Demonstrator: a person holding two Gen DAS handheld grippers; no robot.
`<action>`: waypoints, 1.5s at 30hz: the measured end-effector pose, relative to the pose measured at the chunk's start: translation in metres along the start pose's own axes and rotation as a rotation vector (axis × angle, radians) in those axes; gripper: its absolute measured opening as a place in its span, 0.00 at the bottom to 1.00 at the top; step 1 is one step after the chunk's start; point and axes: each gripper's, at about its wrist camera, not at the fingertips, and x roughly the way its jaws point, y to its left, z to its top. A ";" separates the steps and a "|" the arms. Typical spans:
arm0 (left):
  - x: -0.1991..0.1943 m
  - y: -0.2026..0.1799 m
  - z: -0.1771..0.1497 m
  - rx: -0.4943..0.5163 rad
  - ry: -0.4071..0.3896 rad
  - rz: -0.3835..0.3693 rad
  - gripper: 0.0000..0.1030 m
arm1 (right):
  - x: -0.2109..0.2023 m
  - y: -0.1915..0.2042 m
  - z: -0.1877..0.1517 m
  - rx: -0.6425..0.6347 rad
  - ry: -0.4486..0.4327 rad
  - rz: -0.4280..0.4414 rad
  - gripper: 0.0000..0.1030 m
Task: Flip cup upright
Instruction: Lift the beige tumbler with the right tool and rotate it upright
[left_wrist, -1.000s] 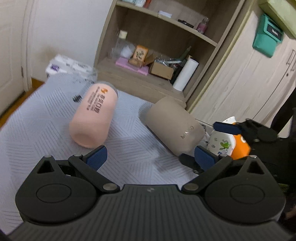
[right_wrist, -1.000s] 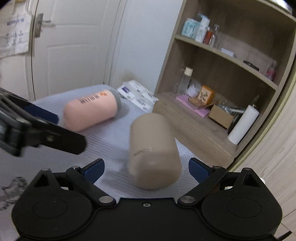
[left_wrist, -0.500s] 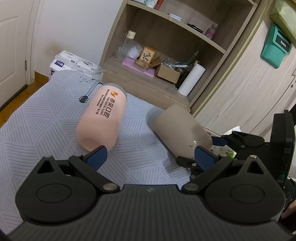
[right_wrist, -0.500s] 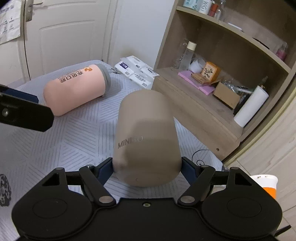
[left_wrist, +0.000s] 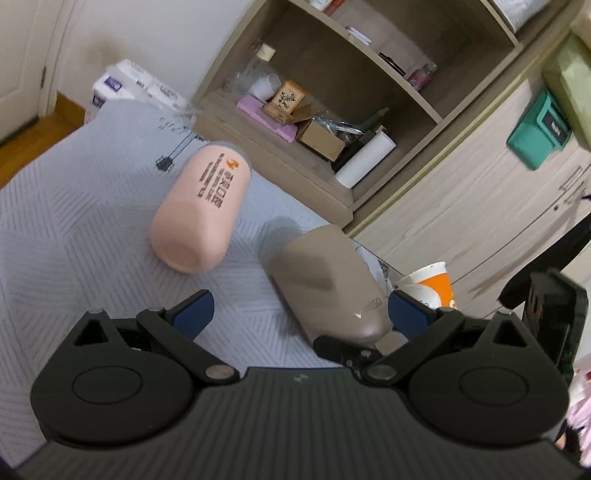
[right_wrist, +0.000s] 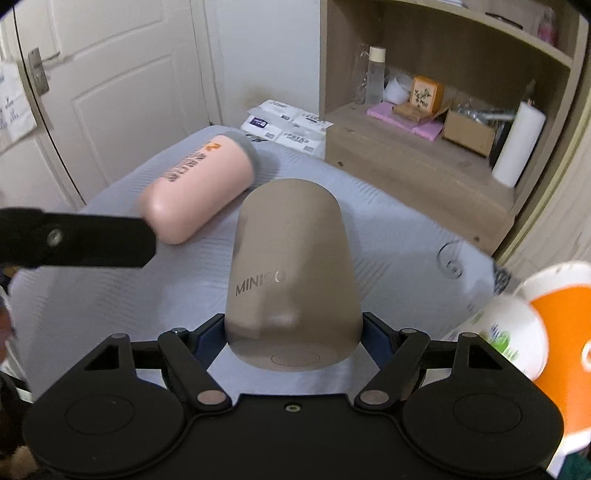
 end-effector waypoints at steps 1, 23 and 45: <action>-0.002 0.001 -0.001 0.000 0.001 0.003 0.99 | -0.003 0.003 -0.003 0.013 -0.002 0.014 0.79; -0.010 0.020 -0.031 -0.089 0.244 -0.203 0.95 | -0.048 0.038 -0.071 0.336 0.014 0.171 0.79; 0.003 0.054 -0.033 -0.177 0.261 -0.207 0.73 | -0.048 0.048 -0.069 0.254 0.001 0.188 0.82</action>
